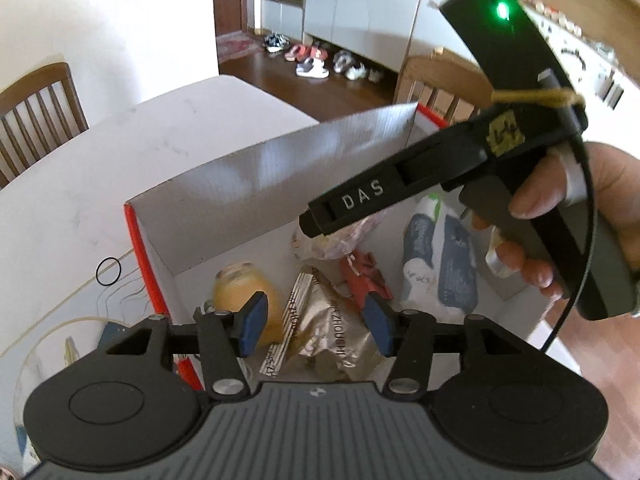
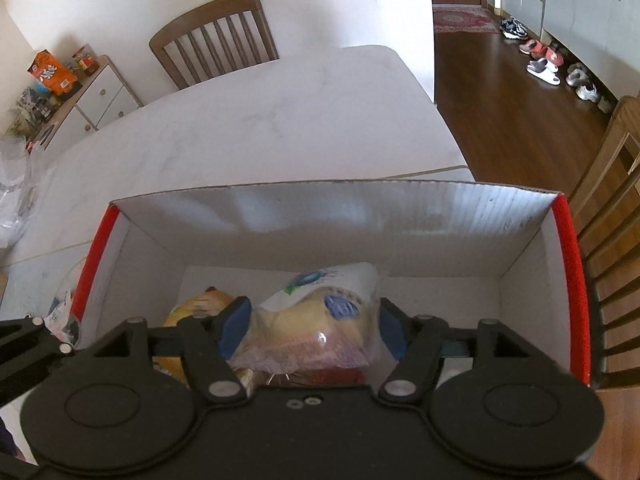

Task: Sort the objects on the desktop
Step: 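Open both tools to drop the plush and cake packet into the shoebox, then move both tools back over the remaining table items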

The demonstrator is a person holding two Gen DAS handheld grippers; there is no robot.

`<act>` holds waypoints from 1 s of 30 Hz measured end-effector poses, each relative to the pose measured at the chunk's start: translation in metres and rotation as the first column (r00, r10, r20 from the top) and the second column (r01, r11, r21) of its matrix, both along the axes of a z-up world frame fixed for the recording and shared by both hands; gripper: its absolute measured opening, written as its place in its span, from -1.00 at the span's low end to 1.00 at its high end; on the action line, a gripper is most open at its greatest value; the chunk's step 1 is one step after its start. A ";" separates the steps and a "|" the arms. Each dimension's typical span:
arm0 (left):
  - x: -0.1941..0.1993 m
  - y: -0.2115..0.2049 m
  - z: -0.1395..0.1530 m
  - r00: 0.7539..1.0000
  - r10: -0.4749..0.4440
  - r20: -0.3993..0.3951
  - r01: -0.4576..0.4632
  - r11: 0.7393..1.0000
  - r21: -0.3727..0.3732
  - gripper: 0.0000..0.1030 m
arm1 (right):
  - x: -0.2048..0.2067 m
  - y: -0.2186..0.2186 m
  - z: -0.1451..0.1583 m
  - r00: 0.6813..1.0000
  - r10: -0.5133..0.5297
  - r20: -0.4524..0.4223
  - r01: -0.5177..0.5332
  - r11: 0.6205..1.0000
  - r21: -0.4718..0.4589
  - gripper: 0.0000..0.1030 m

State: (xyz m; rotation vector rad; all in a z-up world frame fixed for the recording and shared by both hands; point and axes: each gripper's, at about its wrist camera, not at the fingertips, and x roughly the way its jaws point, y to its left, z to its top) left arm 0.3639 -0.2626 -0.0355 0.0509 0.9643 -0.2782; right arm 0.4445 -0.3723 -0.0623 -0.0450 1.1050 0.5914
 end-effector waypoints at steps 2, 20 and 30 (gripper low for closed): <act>-0.007 0.004 0.005 1.000 0.013 0.014 -0.012 0.999 -0.034 0.03 | -0.003 -0.003 0.003 1.000 0.004 0.012 -0.004 1.000 -0.003 0.45; -0.065 0.046 0.037 0.988 0.108 0.111 -0.094 0.987 -0.129 0.25 | -0.064 -0.013 0.052 0.988 0.098 0.117 -0.105 0.993 0.060 0.56; -0.104 0.089 0.051 0.976 0.156 0.152 -0.134 0.980 -0.149 0.26 | -0.103 -0.002 0.066 0.977 0.092 0.191 -0.110 0.991 0.082 0.61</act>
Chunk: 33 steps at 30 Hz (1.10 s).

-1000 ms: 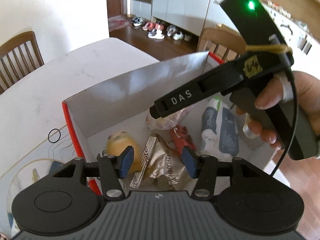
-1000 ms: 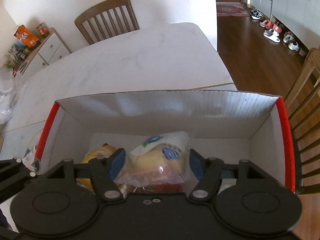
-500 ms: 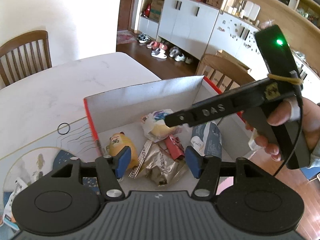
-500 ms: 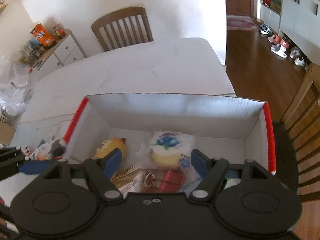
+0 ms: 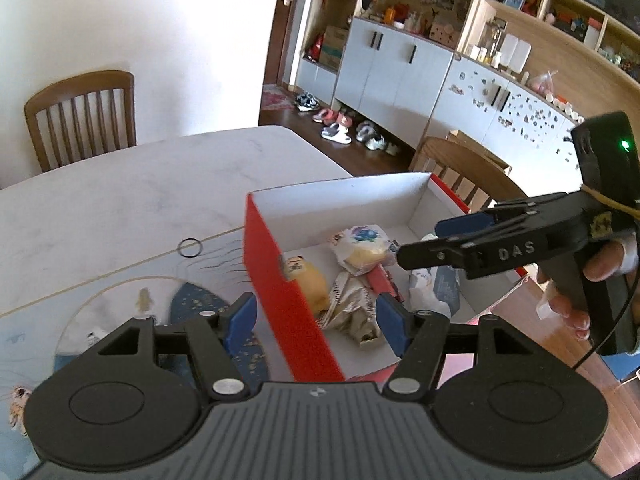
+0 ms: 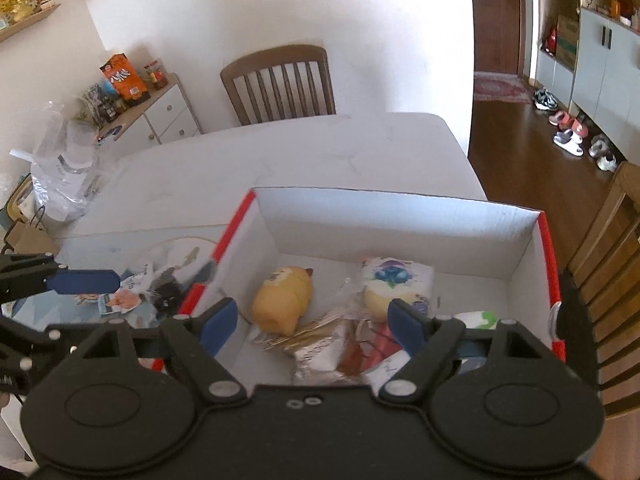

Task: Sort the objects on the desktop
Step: 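Move both tools back over the remaining table items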

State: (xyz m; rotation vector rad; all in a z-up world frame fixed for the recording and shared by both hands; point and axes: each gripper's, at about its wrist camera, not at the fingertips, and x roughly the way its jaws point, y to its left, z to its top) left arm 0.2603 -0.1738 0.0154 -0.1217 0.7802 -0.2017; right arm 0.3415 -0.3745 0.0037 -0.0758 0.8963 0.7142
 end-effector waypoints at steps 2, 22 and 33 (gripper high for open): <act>-0.008 0.010 0.001 1.000 0.010 0.007 -0.010 1.000 -0.011 0.26 | -0.009 0.004 0.004 1.000 0.003 0.012 -0.003 1.000 0.008 0.64; -0.058 0.103 -0.009 0.997 0.080 0.008 -0.079 0.996 -0.031 0.42 | -0.097 0.079 0.017 0.996 0.069 0.060 -0.073 0.995 0.070 0.82; -0.083 0.145 -0.020 0.998 0.067 0.018 -0.067 0.998 -0.017 0.63 | -0.136 0.122 0.002 0.996 0.068 0.055 -0.072 0.994 0.076 0.93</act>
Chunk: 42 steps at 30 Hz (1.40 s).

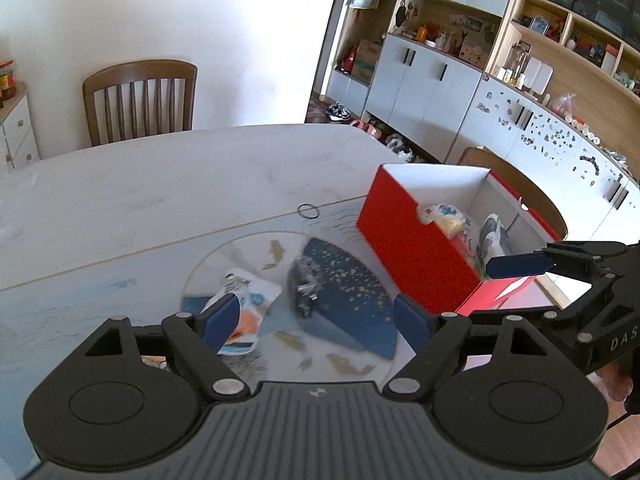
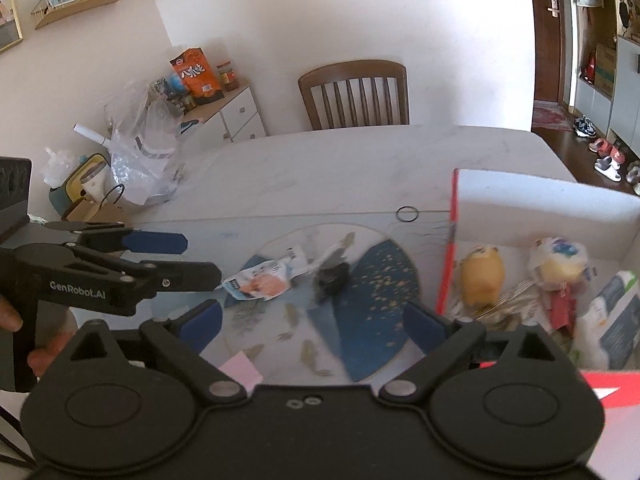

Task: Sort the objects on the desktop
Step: 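Move both tools back over the remaining table items, then grasp the beige cartoon-face plush with the left tool while the right tool grasps the pink note pad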

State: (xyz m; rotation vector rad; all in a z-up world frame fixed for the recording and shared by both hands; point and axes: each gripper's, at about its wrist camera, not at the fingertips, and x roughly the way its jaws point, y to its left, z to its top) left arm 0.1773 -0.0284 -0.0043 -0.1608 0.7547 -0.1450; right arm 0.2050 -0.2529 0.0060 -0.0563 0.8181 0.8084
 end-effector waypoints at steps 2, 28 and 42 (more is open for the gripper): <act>-0.003 0.008 -0.003 1.000 0.001 -0.003 -0.001 1.000 0.002 0.65 | -0.005 0.007 -0.005 1.000 -0.004 -0.003 0.004 1.000 -0.004 0.93; -0.012 0.081 -0.062 0.999 0.047 -0.023 -0.047 0.999 0.020 0.99 | -0.052 0.079 -0.058 0.999 0.026 -0.021 -0.028 0.993 -0.112 0.95; 0.009 0.088 -0.101 0.997 0.041 -0.070 -0.031 0.990 0.135 0.99 | -0.051 0.109 -0.095 0.993 0.114 -0.013 -0.114 0.968 -0.224 0.92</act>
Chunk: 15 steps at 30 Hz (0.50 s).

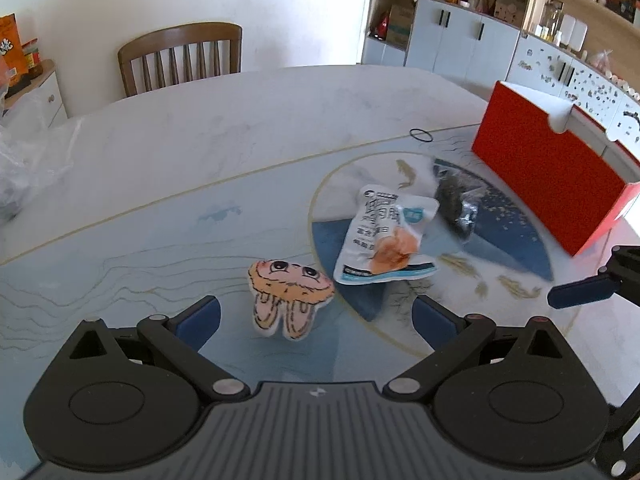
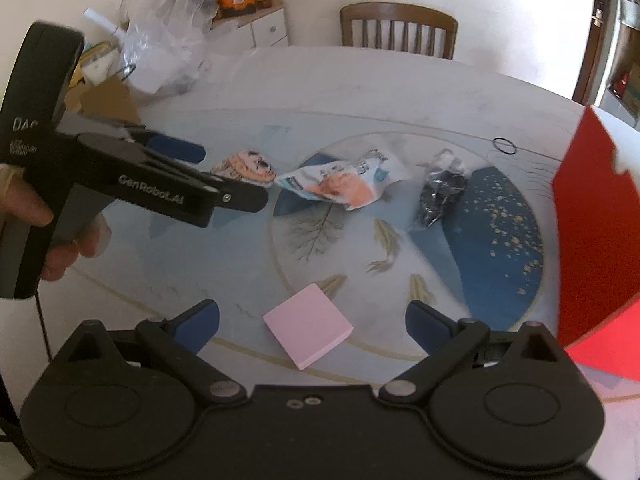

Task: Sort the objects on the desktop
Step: 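Grasp the beige cartoon-face plush with the left tool while the right tool grasps the pink note pad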

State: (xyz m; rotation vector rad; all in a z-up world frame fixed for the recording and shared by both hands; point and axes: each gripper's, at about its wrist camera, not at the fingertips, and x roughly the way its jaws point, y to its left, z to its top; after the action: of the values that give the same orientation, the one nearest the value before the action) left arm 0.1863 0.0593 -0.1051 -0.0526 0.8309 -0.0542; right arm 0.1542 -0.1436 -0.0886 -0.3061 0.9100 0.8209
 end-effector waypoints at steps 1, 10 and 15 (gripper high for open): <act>0.002 0.001 -0.002 1.000 0.004 0.002 -0.004 1.000 0.006 0.99 | 0.001 0.002 -0.002 1.000 0.002 -0.004 -0.002 1.000 -0.007 0.91; 0.012 0.010 -0.011 1.000 0.004 0.006 -0.004 0.999 0.032 0.99 | 0.003 0.015 -0.013 0.998 0.057 -0.005 -0.057 0.997 -0.058 0.73; 0.015 0.013 -0.014 1.000 0.002 0.006 -0.002 1.000 0.026 0.97 | 0.003 0.019 -0.017 0.996 0.084 -0.004 -0.085 0.993 -0.081 0.56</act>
State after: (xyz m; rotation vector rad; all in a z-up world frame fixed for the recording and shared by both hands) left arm 0.2013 0.0723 -0.1194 -0.0290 0.8257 -0.0422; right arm 0.1573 -0.1242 -0.1057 -0.4174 0.9374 0.8633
